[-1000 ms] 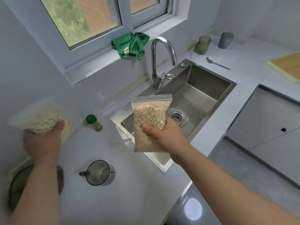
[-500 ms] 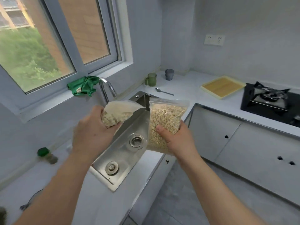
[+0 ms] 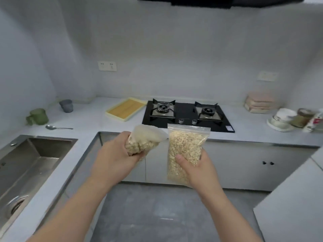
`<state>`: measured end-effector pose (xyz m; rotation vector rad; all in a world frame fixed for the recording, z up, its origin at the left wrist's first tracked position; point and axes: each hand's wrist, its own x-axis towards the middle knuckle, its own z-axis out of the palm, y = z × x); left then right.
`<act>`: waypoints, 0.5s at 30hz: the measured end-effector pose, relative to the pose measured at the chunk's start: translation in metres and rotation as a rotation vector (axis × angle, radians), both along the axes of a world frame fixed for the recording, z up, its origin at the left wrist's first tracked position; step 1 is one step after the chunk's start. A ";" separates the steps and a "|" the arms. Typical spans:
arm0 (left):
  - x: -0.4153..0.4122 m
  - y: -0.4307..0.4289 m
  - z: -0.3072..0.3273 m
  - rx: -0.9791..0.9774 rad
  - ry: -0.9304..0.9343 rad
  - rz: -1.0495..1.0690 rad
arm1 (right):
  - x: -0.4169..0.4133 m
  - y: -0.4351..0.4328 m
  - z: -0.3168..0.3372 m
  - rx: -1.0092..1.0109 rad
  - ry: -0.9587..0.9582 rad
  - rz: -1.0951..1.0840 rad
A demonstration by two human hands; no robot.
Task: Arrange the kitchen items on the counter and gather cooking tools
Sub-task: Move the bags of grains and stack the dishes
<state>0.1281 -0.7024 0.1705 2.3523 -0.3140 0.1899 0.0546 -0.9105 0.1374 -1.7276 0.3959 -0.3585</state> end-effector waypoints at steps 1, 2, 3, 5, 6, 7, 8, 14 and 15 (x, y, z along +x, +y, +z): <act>0.004 -0.029 0.002 0.005 -0.007 -0.039 | -0.003 -0.026 0.003 -0.011 -0.008 -0.035; 0.007 -0.051 0.005 -0.003 -0.007 -0.072 | -0.005 -0.045 0.006 -0.021 -0.013 -0.064; 0.013 -0.079 0.007 -0.017 -0.005 -0.117 | -0.007 -0.070 0.008 -0.036 -0.024 -0.107; 0.027 -0.135 0.008 -0.026 -0.009 -0.191 | -0.009 -0.121 0.010 -0.048 -0.033 -0.195; 0.030 -0.148 0.009 -0.034 0.002 -0.210 | -0.008 -0.133 0.010 -0.054 -0.029 -0.217; 0.034 -0.161 0.008 -0.049 0.012 -0.235 | -0.008 -0.145 0.010 -0.058 -0.018 -0.237; 0.042 -0.185 0.005 -0.065 0.014 -0.270 | -0.007 -0.166 0.009 -0.058 -0.017 -0.266; 0.094 -0.295 -0.007 -0.043 0.028 -0.390 | 0.025 -0.269 0.005 -0.110 0.001 -0.376; 0.108 -0.317 -0.009 -0.041 0.032 -0.415 | 0.035 -0.289 0.004 -0.114 0.001 -0.394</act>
